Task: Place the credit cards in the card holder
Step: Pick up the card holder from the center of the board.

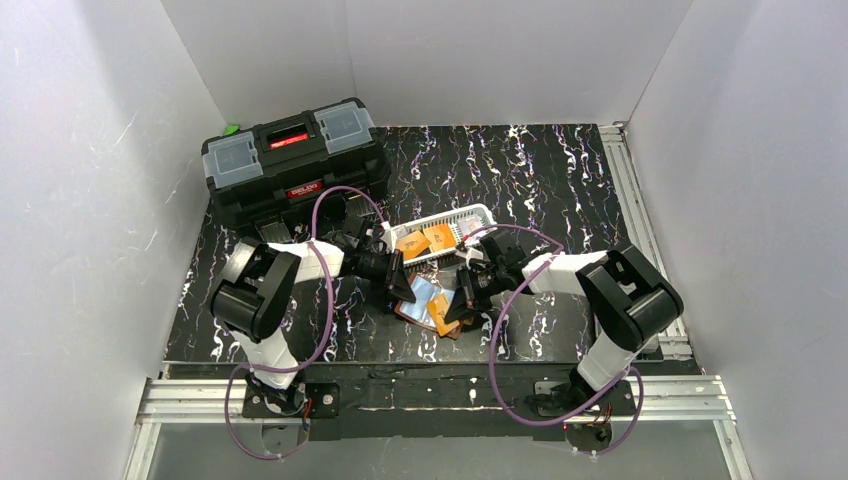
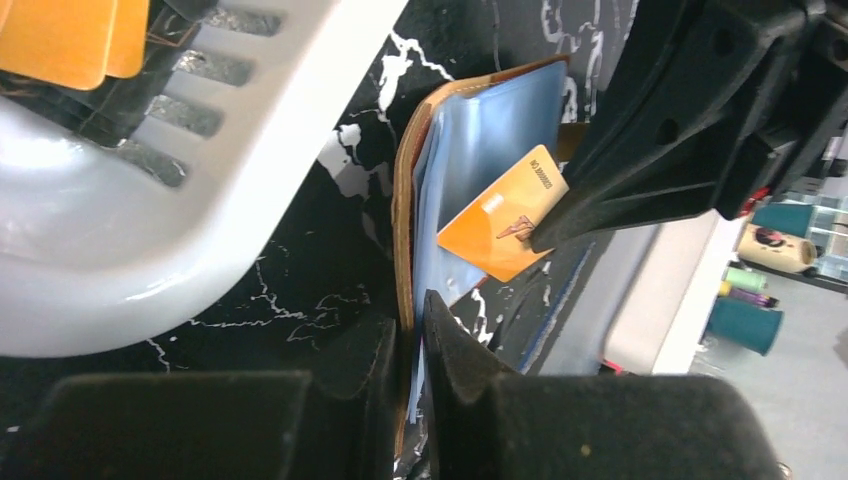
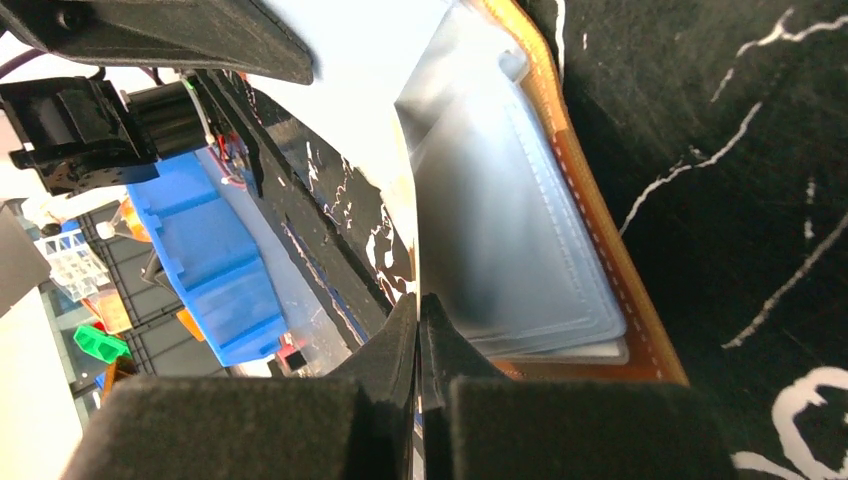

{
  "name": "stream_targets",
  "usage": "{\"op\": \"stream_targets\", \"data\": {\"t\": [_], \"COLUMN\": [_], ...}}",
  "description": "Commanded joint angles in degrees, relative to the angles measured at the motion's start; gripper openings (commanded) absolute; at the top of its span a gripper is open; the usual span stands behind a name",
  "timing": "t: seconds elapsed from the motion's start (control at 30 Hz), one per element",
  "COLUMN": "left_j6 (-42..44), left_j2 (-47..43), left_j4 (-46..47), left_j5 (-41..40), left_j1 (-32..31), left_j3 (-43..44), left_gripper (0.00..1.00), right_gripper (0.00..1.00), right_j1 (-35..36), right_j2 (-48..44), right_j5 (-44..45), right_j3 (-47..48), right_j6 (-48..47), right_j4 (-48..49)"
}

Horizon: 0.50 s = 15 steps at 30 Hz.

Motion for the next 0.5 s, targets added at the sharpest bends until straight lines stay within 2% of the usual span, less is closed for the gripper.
{"op": "stream_targets", "data": {"t": [0.0, 0.33, 0.47], "left_j6": [-3.56, -14.26, -17.08], "left_j2": [-1.83, -6.44, -9.62], "left_j4": [4.82, 9.67, 11.07], "left_j5": [6.09, 11.39, 11.42], "left_j1": [0.47, 1.39, 1.26], "left_j3": [-0.96, 2.2, 4.72], "left_gripper": [0.03, 0.03, 0.04], "right_gripper": [0.01, 0.01, 0.01], "right_j1": [-1.31, -5.53, -6.15], "right_j2": [-3.33, -16.82, -26.85], "right_j5": [2.15, 5.02, 11.56], "right_j3": [-1.81, -8.49, -9.92], "right_j6": [1.19, 7.15, 8.01], "right_j4": [3.94, 14.46, 15.07]}}
